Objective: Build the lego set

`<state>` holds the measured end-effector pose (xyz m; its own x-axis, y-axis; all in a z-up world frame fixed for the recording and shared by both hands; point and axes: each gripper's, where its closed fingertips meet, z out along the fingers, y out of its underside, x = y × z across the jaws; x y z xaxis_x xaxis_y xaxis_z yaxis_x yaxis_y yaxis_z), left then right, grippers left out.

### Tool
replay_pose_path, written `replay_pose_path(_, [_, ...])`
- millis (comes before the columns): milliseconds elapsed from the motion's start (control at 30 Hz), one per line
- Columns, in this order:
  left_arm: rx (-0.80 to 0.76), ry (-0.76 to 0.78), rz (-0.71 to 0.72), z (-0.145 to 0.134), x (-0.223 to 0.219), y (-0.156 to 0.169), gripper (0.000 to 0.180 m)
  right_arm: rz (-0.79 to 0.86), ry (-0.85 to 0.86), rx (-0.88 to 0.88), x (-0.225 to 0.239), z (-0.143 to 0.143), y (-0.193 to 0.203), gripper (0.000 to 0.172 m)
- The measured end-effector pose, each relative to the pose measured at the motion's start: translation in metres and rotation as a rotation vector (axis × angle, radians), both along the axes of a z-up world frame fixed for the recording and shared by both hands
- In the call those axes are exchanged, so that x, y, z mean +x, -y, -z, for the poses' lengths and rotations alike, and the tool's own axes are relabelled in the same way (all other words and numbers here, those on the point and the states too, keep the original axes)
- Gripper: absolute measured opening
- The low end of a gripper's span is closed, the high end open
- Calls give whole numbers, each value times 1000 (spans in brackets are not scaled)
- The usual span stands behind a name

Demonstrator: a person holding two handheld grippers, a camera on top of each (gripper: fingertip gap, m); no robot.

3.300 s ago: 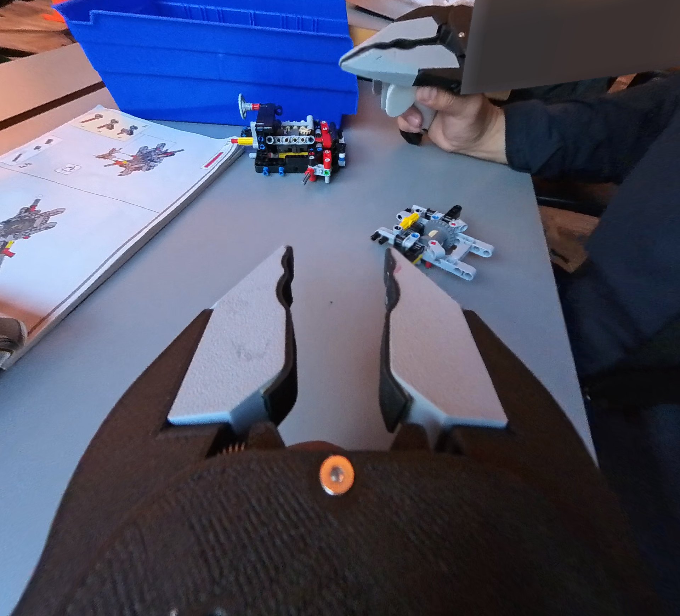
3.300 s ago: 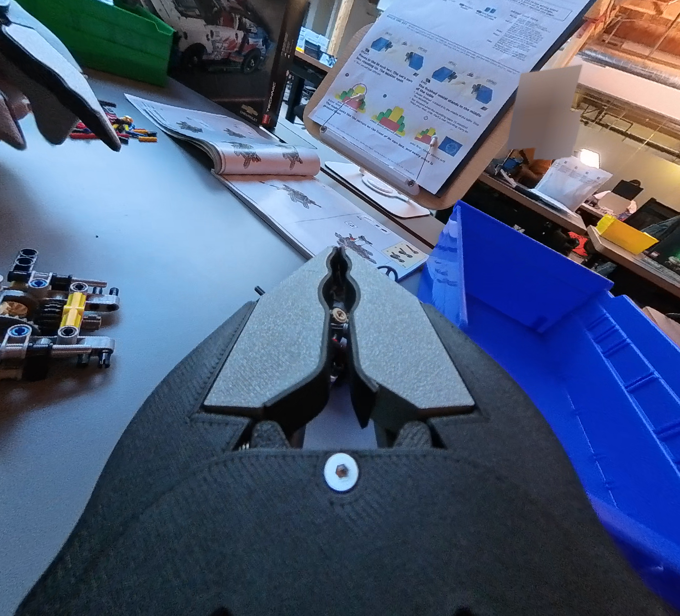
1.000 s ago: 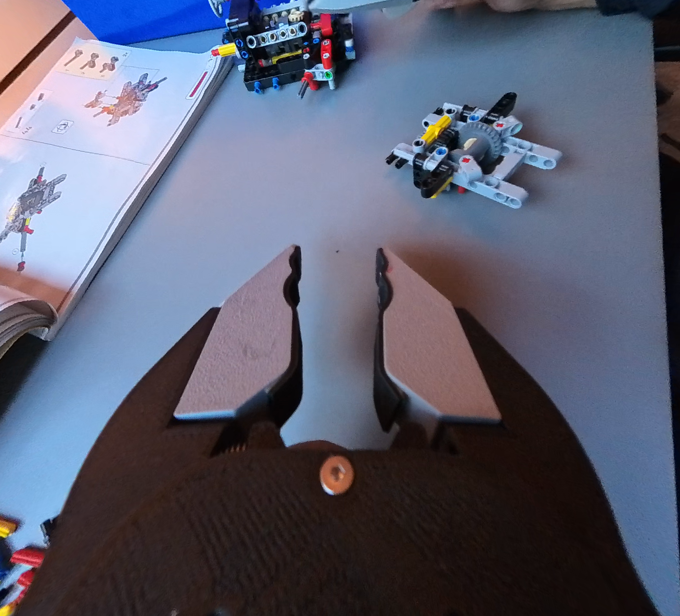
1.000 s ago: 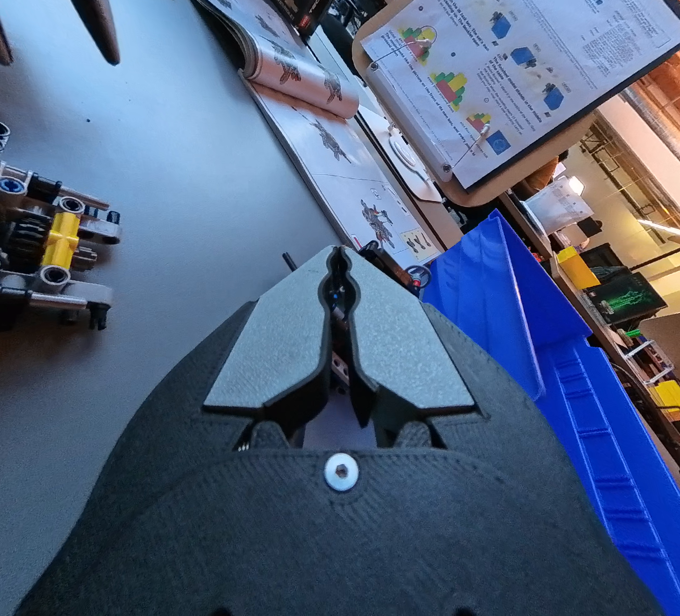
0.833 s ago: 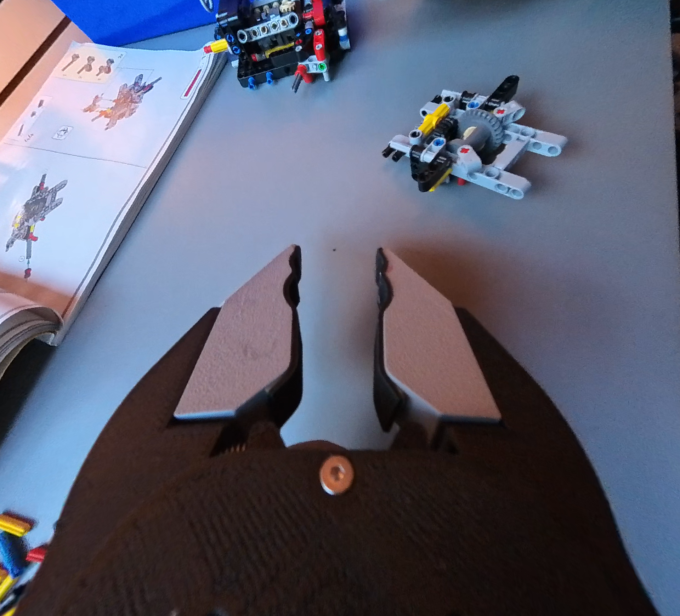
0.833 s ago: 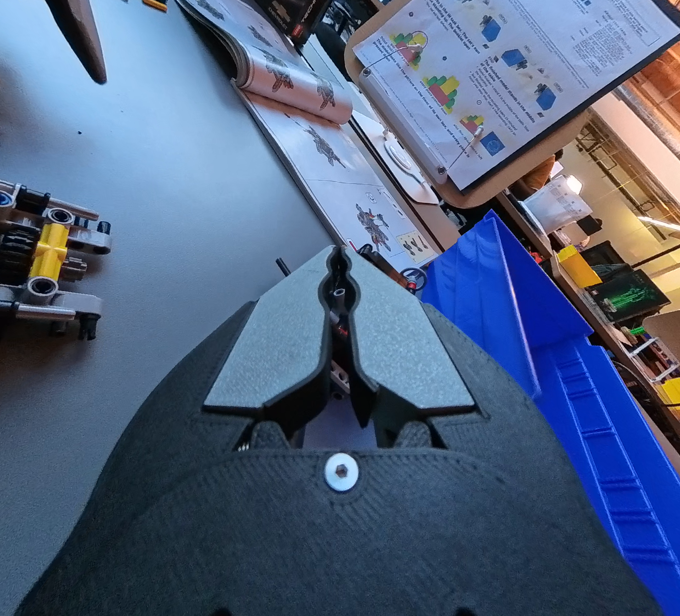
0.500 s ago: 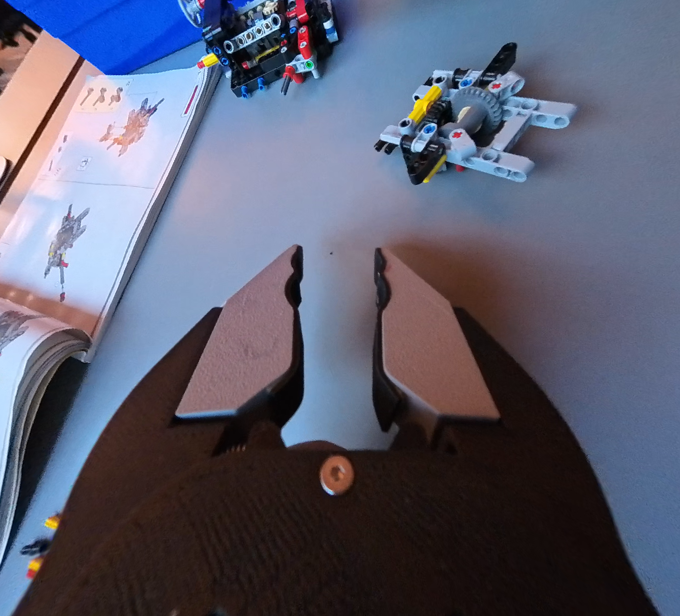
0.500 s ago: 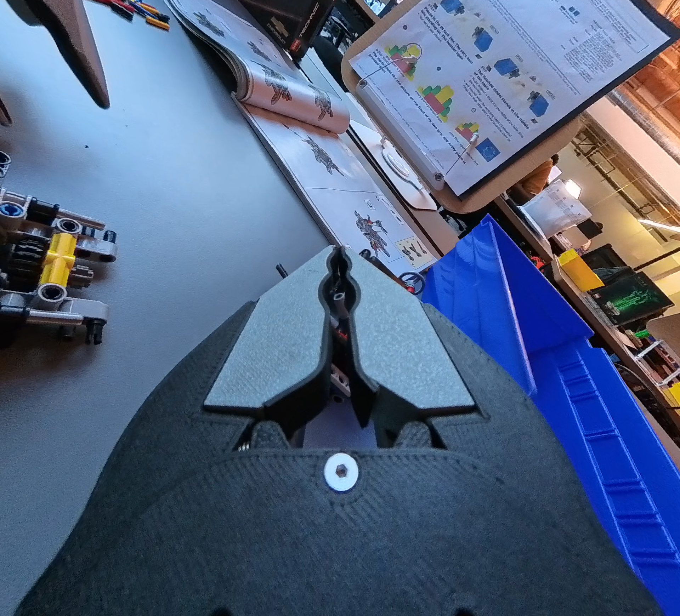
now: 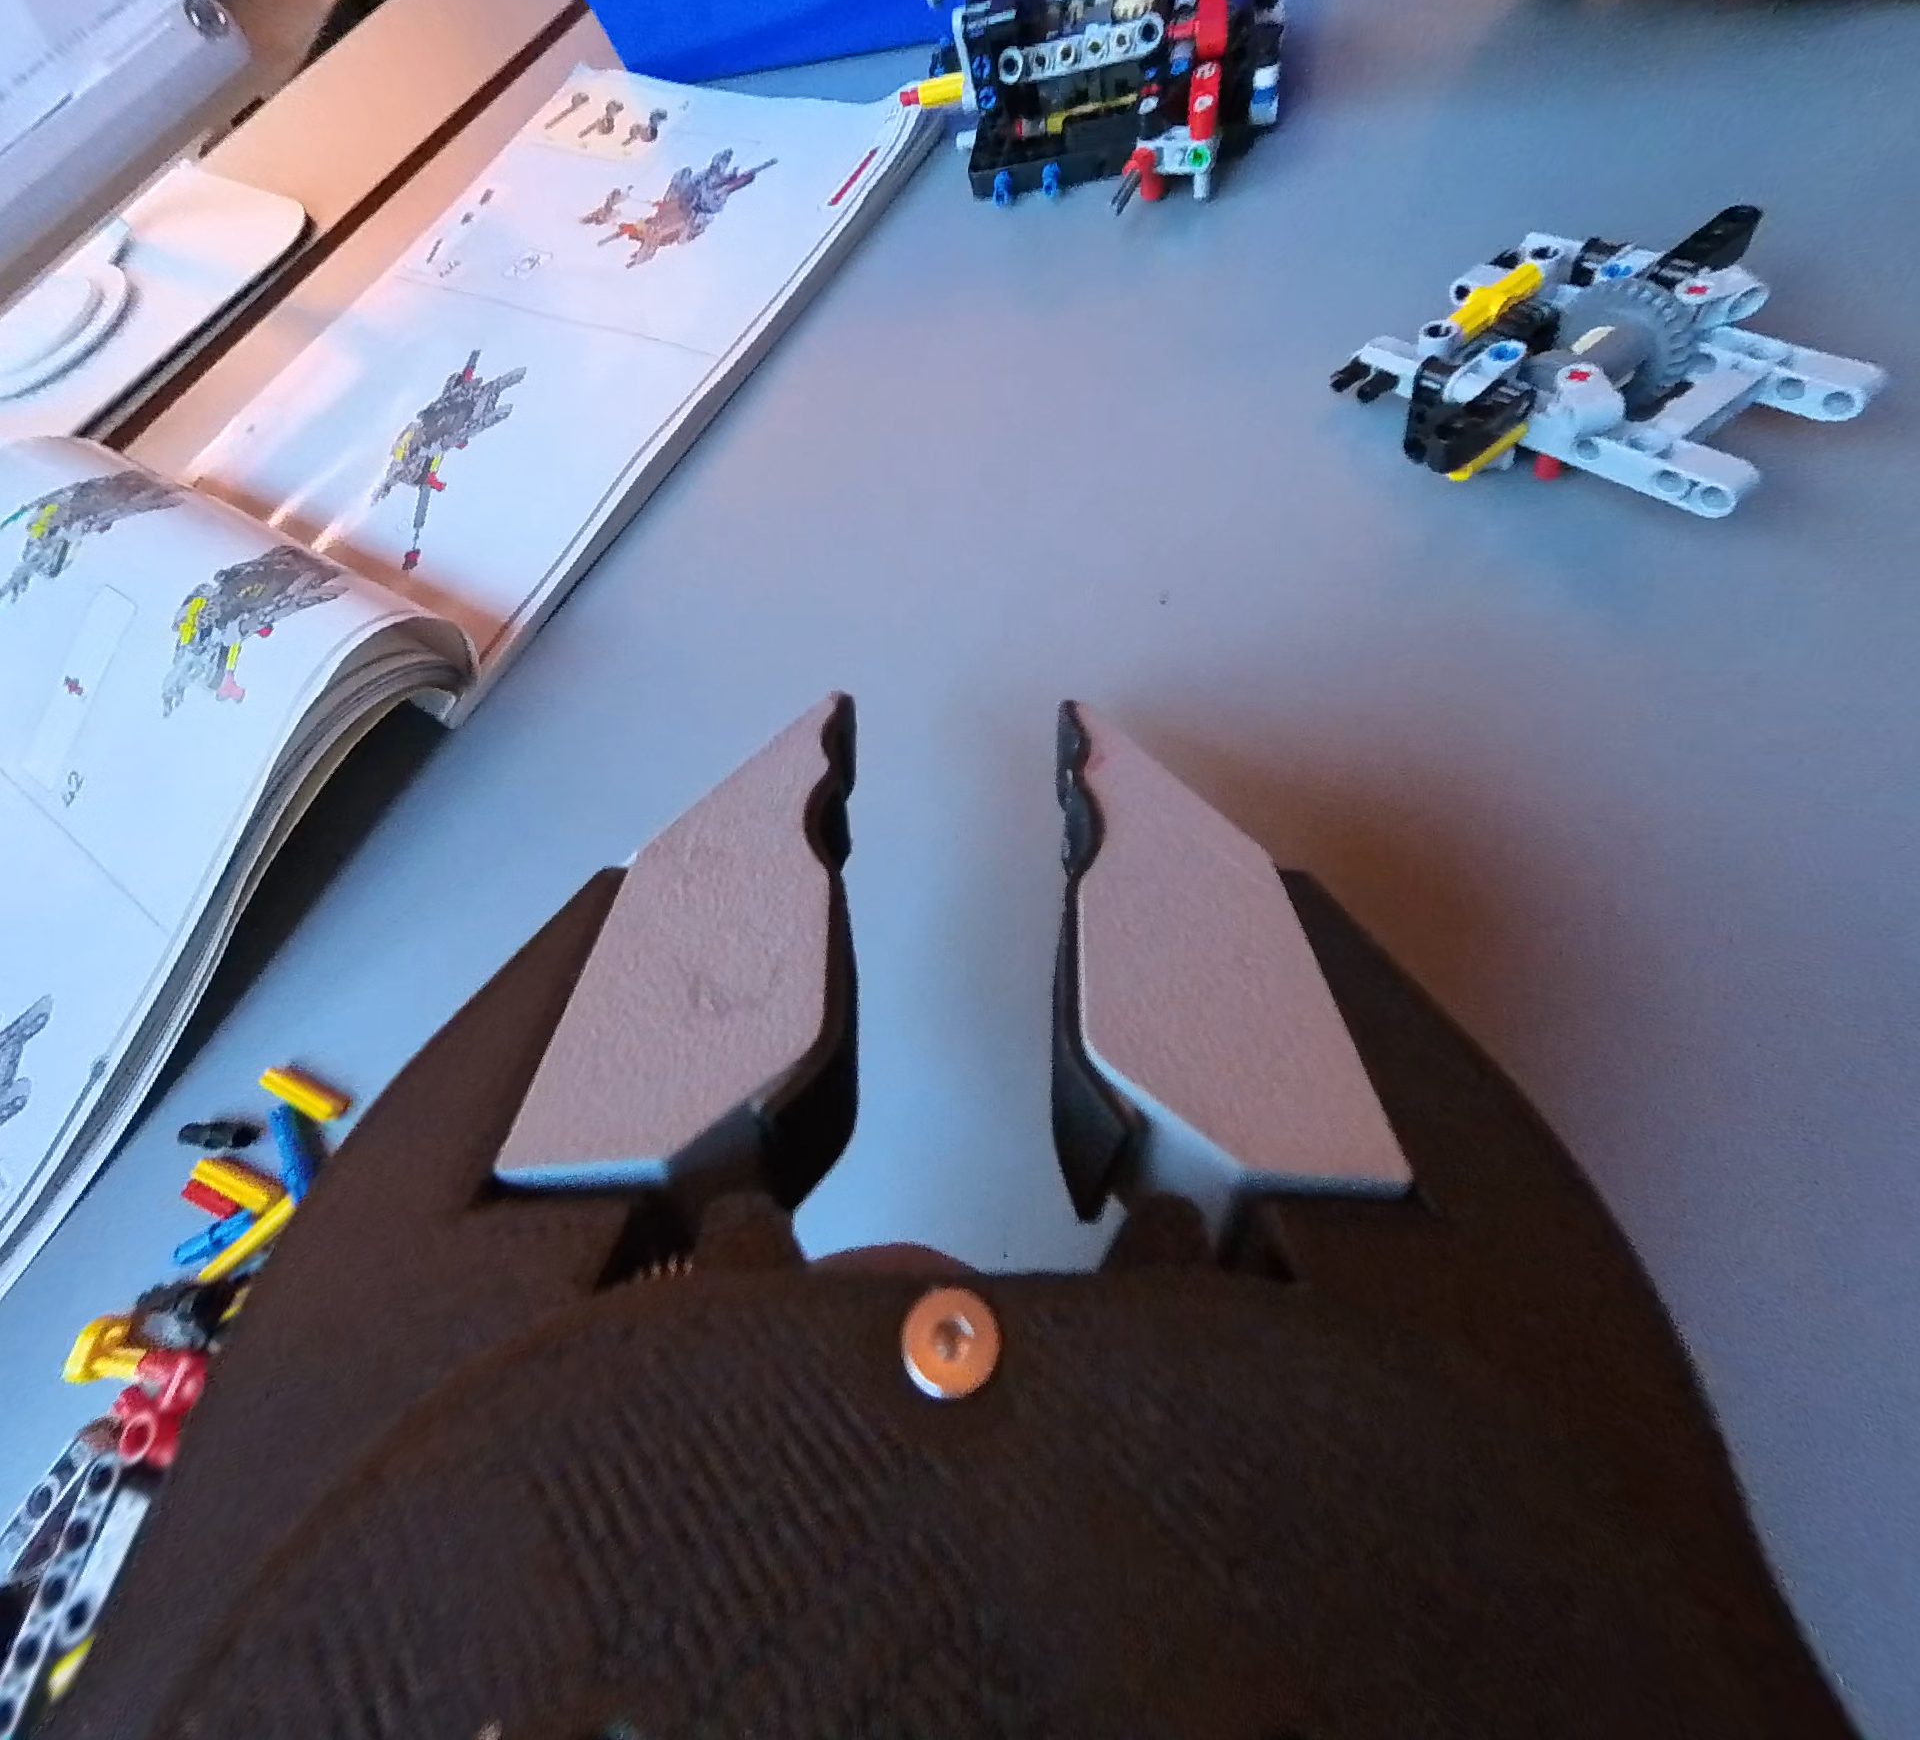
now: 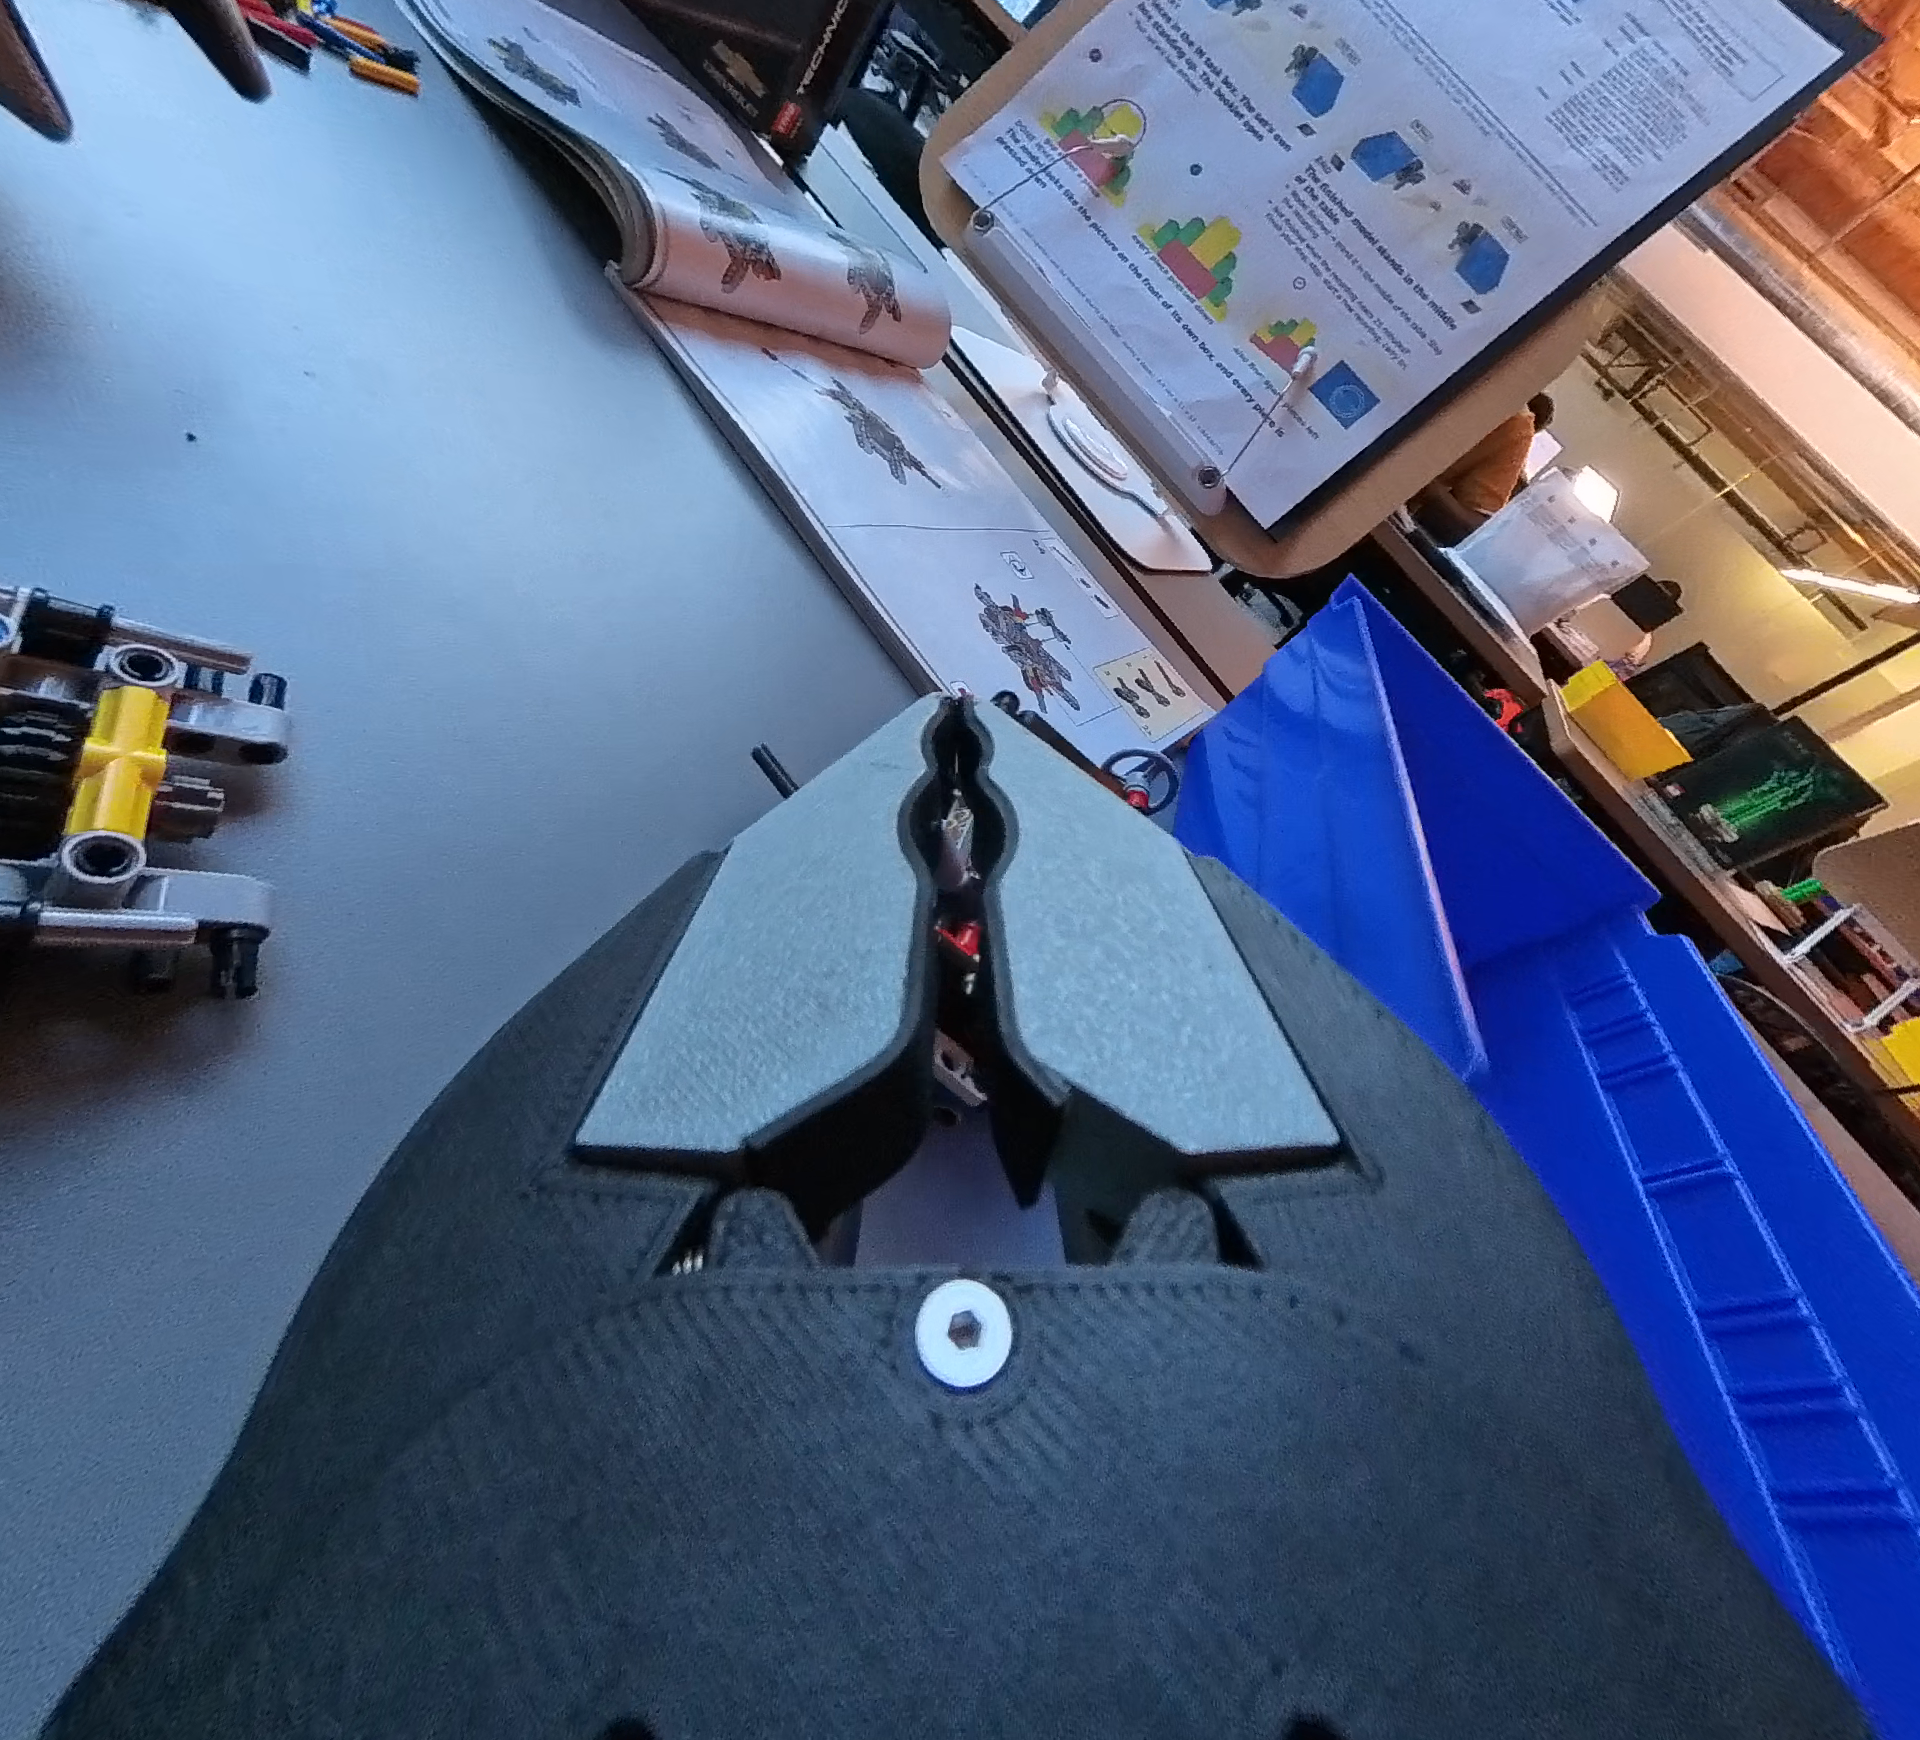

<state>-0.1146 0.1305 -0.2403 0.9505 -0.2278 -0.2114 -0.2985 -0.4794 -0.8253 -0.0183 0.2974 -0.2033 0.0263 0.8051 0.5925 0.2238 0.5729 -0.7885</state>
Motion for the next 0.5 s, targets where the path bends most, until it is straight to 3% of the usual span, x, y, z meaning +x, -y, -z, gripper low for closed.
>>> replay_pose_path(500, [-8, -25, 49, 3, 9, 1, 33, 68, 30, 141, -7, 6, -7, 0])
